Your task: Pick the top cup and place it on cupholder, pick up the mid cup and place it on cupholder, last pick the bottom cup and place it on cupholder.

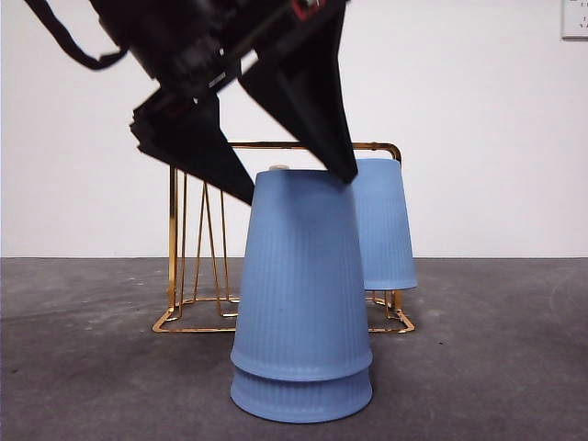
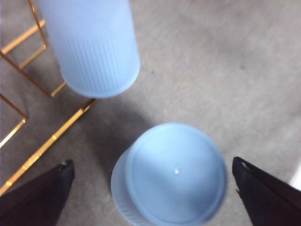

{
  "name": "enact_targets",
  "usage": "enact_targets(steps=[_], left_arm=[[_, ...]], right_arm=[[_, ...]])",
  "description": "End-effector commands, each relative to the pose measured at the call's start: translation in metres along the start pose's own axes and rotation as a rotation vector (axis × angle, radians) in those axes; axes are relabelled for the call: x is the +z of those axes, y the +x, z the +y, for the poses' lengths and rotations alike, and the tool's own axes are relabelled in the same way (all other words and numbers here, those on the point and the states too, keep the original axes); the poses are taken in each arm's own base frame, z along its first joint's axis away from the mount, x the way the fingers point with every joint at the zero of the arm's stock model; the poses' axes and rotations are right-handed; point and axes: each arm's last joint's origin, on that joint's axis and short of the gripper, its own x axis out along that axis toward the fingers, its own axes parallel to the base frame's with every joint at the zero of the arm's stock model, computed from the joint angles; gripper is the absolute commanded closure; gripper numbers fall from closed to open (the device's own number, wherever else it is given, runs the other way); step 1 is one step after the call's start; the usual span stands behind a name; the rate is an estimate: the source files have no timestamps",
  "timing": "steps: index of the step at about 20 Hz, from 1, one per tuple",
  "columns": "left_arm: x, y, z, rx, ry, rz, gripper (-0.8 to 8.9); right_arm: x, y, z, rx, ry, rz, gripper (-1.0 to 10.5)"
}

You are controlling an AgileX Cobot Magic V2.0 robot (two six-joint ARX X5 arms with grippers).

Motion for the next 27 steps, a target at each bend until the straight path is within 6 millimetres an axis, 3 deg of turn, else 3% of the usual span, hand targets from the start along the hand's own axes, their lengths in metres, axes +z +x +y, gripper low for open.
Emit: enact_targets(steps=[1,4,9,16,23,27], left_arm=[[0.002,0.008,-0.003,-0.003,0.021,0.012,2.84],[0.003,0.010,-0.003,-0.005,0.022,0.002,3.00],[0.006,0.007,-0.007,-0.017,0.033,-0.032,5.17],[0.008,0.001,-0.011,-0.028,0.029,-0.051,5.48],[0.013,-0.025,-0.012,-0.034,0.029,-0.132,5.76],[0.017,-0.058,-0.013,-0.042,0.029,-0.242,5.75]], right_arm=[[-0.002,-0.001,0.001,0.006,0.012,-0.019,4.6],[-0.004,-0.005,0.002,0.005,0.011,-0.034,4.6],[-0.005,-0.006,0.002,0.004,0.012,-0.037,4.6],[-0.005,-0.006,0.002,0.003,0.012,-0.037,4.6],[-0.005,-0.006,0.002,0.003,0.011,-0.038,4.6],[-0.005,-0.006,0.002,0.003,0.011,-0.038,4.6]])
